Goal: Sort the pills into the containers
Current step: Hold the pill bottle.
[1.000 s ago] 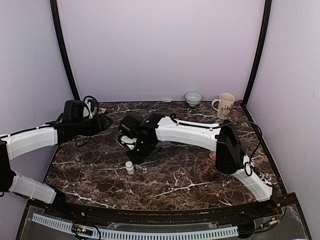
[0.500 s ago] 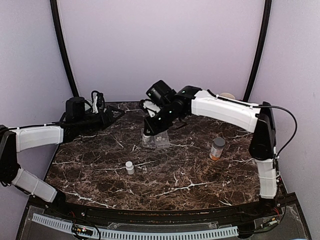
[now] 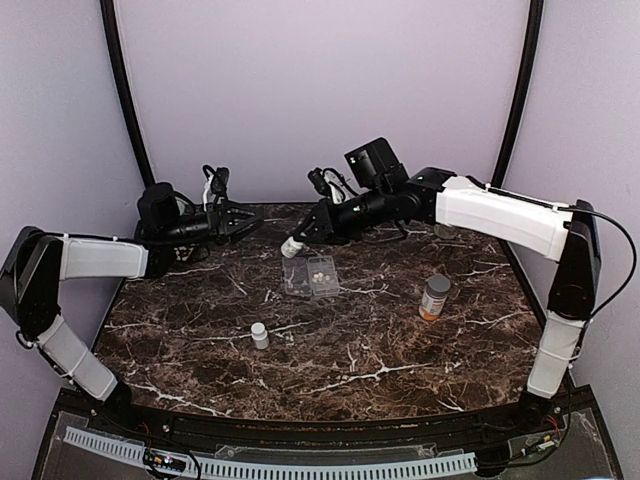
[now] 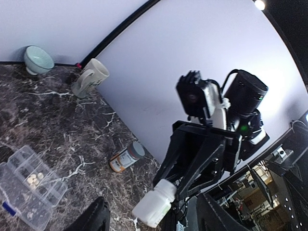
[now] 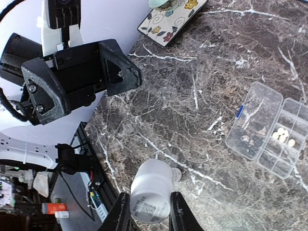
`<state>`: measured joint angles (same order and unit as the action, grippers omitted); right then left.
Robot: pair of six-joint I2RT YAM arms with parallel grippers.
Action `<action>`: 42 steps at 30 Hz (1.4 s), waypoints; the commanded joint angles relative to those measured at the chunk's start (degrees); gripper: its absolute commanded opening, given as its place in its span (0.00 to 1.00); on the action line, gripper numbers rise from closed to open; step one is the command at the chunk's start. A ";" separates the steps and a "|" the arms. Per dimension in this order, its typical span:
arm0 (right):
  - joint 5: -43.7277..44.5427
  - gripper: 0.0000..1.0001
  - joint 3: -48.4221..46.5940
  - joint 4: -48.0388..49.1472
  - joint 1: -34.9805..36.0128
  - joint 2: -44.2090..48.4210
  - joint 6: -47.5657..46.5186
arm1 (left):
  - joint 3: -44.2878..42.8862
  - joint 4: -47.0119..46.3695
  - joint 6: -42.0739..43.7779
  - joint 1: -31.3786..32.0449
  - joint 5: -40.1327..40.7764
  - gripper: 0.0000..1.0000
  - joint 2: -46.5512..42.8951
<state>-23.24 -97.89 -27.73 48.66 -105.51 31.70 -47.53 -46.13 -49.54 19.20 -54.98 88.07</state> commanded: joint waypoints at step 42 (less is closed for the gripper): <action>-9.73 0.00 9.34 23.69 -2.48 4.41 16.04 | -4.30 -35.49 -27.62 5.57 -13.70 0.49 12.71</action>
<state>-32.60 -88.92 -7.81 46.72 -100.71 47.05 -50.52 -78.41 -76.23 24.34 -67.13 100.47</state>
